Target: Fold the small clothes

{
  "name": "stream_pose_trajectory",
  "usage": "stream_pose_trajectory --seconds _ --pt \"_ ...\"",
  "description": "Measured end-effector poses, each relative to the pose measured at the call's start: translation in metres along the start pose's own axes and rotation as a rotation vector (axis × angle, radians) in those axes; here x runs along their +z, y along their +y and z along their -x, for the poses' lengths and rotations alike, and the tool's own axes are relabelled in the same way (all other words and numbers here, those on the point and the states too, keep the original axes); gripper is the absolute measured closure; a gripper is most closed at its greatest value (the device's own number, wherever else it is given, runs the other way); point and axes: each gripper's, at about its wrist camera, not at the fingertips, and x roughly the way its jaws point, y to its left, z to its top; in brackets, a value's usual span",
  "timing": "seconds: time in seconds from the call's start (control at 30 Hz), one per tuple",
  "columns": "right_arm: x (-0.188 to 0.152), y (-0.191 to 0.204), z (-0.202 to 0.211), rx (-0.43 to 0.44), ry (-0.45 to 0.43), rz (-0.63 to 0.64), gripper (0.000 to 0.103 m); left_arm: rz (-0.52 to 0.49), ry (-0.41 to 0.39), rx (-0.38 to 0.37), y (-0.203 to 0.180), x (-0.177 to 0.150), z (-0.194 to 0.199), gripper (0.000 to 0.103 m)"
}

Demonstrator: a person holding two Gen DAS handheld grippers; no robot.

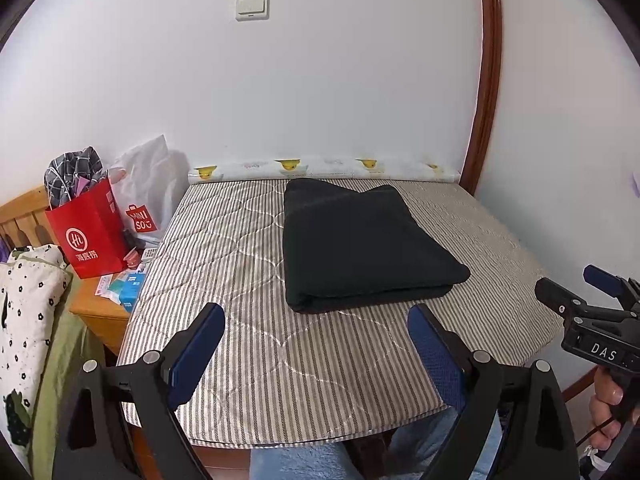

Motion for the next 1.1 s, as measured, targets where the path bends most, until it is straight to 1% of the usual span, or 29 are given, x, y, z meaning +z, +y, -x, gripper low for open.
stream_pose_trajectory --seconds 0.33,0.77,1.1 --pt "-0.0001 0.0054 0.0005 -0.002 0.000 0.007 0.003 0.006 0.002 0.002 0.0032 -0.0010 0.0001 0.010" --pt "0.0004 0.0022 0.0035 -0.012 -0.008 -0.002 0.003 0.005 -0.003 -0.012 0.0028 0.0013 0.0019 0.010" --pt "0.0008 0.0022 0.0046 -0.011 -0.013 0.011 0.003 0.007 -0.008 -0.005 0.0039 0.0028 0.0031 0.010"
